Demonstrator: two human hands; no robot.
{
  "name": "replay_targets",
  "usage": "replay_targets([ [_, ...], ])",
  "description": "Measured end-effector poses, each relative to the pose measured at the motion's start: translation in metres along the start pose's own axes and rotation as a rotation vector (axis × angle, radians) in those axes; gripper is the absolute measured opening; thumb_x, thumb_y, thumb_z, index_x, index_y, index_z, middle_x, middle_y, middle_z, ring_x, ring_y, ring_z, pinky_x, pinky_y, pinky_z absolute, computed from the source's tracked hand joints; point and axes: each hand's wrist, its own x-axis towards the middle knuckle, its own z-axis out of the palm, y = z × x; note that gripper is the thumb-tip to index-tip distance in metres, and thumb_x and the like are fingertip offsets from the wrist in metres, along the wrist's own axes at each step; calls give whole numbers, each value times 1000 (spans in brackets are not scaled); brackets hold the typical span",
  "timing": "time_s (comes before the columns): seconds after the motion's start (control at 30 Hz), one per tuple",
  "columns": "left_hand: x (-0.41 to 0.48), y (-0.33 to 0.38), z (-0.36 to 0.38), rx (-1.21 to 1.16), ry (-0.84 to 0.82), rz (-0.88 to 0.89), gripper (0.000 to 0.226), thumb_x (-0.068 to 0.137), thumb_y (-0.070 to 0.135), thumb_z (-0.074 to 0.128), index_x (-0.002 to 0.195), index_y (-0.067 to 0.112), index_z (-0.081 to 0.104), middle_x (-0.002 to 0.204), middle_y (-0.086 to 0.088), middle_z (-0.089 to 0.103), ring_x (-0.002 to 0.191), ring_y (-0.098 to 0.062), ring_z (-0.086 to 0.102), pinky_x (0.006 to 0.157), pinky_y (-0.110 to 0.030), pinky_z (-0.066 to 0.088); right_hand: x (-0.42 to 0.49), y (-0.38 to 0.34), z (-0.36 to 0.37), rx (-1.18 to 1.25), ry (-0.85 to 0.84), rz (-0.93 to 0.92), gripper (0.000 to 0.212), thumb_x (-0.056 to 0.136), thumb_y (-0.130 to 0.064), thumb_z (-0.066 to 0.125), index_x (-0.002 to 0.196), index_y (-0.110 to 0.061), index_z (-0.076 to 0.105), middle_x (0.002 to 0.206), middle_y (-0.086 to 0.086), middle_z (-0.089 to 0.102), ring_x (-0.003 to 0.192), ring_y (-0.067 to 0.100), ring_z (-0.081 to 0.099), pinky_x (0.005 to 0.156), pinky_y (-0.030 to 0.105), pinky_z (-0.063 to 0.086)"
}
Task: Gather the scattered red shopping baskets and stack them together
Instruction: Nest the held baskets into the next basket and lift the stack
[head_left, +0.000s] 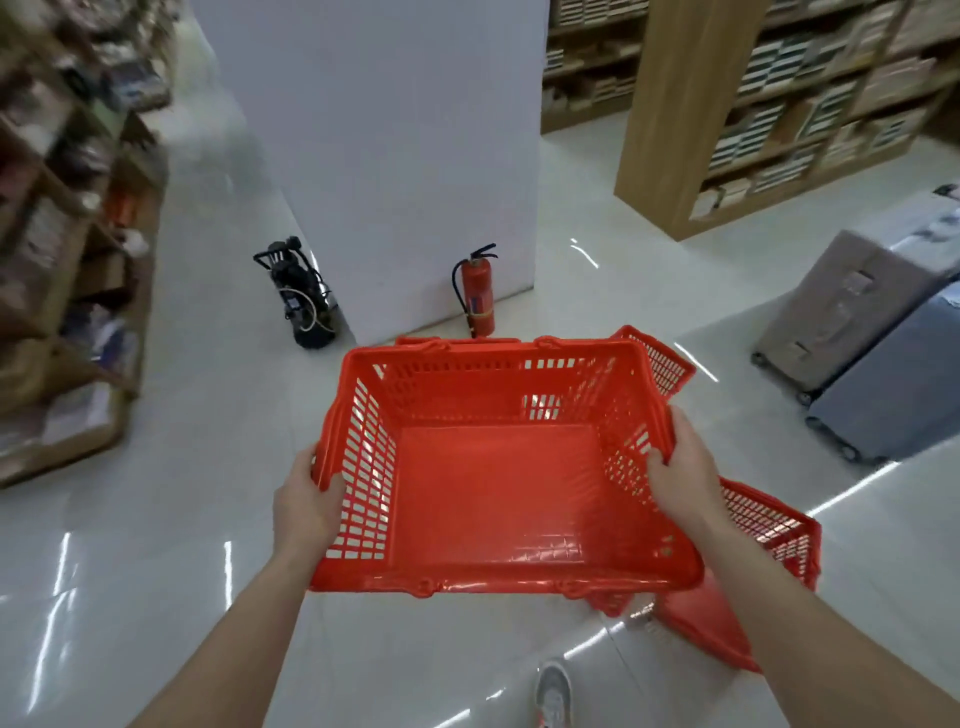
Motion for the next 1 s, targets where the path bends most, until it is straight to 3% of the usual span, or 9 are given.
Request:
replay_targets([
  [0.1,27,15,10,-46,16,-51,42,96,24,60,137,25,51,106,6,67,78,-7,65,66,-25,50,49,-9,10,-20,-1,-39,60,88,1,53,144,-20,42,128,8,61,115,28,58,94,28,38],
  [0.2,54,23,19,-80,35,-91,42,97,28,59,137,29,50,103,11,65,75,-3,65,60,-22,51,89,-21,25,3,-24,-47,62,89,1,52,144,-24,41,119,-2,58,110,21,56,93,28,36],
  [0.3,90,28,28,-82,47,-115,40,97,29,59,135,31,50,99,14,64,71,-2,65,54,-19,48,129,-31,43,6,-46,-63,61,88,2,52,143,-22,42,120,1,60,108,20,56,92,27,37],
  [0.47,165,26,49,-68,23,-149,41,97,29,58,137,30,48,102,11,65,75,-8,68,61,-27,55,197,-39,87,-28,-68,-45,61,86,2,53,143,-17,44,125,8,63,114,28,59,96,32,41],
  [0.67,284,20,85,-35,-55,-153,41,97,29,59,137,30,48,112,4,67,84,-16,70,77,-43,60,281,-47,150,-60,-64,52,59,88,-3,52,142,-25,42,118,-1,62,108,22,59,95,33,42],
  [0.87,386,-2,129,21,-144,-195,43,98,34,57,139,29,46,114,2,68,82,-14,70,75,-40,60,356,-34,221,-76,-110,97,57,87,-4,53,133,-36,41,106,-12,55,96,11,52,88,29,38],
  [1.0,443,-26,171,22,-182,-237,45,97,30,58,141,25,45,116,0,68,85,-18,69,78,-38,57,398,-7,277,-69,-154,139,56,89,-6,53,133,-38,40,109,-13,56,99,11,53,89,30,38],
])
